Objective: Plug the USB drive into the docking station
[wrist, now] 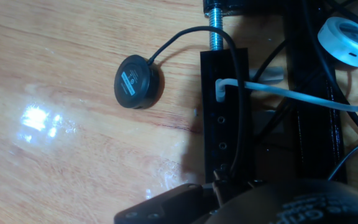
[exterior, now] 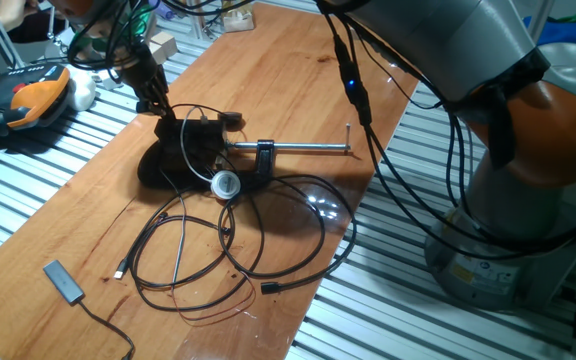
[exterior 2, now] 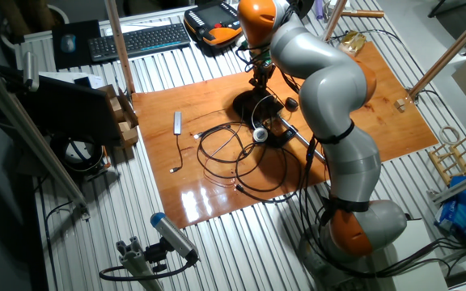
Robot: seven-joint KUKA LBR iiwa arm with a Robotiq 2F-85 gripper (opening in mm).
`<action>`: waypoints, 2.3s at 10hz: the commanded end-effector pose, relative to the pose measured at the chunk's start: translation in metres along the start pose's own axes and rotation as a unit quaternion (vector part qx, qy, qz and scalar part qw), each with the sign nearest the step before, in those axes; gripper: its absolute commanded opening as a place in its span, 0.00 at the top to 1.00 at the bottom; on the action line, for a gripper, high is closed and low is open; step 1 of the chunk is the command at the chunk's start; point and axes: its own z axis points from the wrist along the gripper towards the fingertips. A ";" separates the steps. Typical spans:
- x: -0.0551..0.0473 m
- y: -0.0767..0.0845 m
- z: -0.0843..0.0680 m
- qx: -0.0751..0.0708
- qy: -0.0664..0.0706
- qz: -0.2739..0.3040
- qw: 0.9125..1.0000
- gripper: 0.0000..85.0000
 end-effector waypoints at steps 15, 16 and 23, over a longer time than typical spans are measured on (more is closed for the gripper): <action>0.000 -0.001 0.003 0.009 -0.002 -0.009 1.000 1.00; -0.001 -0.001 0.002 0.011 -0.003 -0.009 1.000 1.00; -0.002 -0.001 -0.002 0.014 -0.005 -0.014 1.000 1.00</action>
